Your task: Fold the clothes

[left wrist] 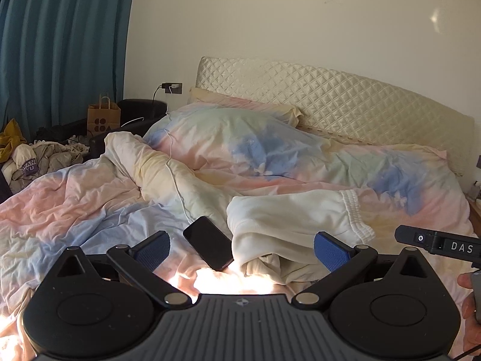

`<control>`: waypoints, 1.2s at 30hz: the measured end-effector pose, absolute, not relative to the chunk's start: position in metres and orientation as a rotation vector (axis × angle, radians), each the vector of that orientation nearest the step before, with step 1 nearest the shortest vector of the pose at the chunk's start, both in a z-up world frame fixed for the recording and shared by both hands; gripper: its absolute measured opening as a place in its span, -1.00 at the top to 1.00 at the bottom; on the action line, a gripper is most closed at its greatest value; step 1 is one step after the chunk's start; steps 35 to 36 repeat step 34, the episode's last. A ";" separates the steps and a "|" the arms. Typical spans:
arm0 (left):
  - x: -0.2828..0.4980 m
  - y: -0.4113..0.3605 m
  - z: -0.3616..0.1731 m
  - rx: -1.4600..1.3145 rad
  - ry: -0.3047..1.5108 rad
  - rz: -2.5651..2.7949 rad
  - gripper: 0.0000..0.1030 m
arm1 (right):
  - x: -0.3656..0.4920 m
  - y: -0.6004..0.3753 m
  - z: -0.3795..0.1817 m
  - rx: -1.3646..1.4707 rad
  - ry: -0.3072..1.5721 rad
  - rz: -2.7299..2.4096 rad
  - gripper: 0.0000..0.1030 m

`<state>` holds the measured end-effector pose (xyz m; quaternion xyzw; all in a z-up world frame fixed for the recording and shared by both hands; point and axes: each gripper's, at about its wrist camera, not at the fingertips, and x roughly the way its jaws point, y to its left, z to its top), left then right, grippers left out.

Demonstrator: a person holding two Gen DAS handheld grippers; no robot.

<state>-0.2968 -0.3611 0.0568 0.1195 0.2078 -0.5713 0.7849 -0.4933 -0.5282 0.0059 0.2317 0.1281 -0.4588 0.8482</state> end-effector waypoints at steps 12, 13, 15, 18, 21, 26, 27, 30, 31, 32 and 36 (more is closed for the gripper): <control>-0.301 -0.319 0.047 0.232 0.440 -1.200 -0.99 | -0.488 -0.485 -0.010 0.401 0.331 -1.002 -0.62; -0.300 -0.318 0.047 0.234 0.438 -1.197 -0.99 | -0.487 -0.481 -0.011 0.395 0.337 -1.005 -0.62; -0.298 -0.316 0.047 0.239 0.444 -1.196 -0.99 | -0.485 -0.476 -0.013 0.384 0.342 -1.007 -0.61; -0.293 -0.312 0.049 0.229 0.447 -1.179 -0.99 | -0.484 -0.470 -0.011 0.362 0.335 -1.009 -0.62; -0.289 -0.308 0.053 0.217 0.440 -1.164 -0.99 | -0.483 -0.464 -0.009 0.337 0.329 -1.014 -0.62; -0.290 -0.307 0.052 0.222 0.446 -1.166 -0.99 | -0.482 -0.462 -0.006 0.332 0.331 -1.021 -0.62; -0.290 -0.308 0.051 0.224 0.449 -1.167 -0.99 | -0.481 -0.461 -0.006 0.330 0.333 -1.020 -0.62; -0.291 -0.308 0.049 0.228 0.460 -1.168 -0.99 | -0.480 -0.460 -0.006 0.323 0.341 -1.018 -0.61; -0.291 -0.307 0.048 0.230 0.461 -1.165 -0.99 | -0.479 -0.459 -0.006 0.320 0.343 -1.017 -0.61; -0.291 -0.307 0.047 0.232 0.461 -1.164 -0.99 | -0.479 -0.458 -0.006 0.318 0.346 -1.016 -0.61; -0.292 -0.306 0.047 0.233 0.461 -1.165 -0.99 | -0.478 -0.457 -0.006 0.313 0.351 -1.014 -0.61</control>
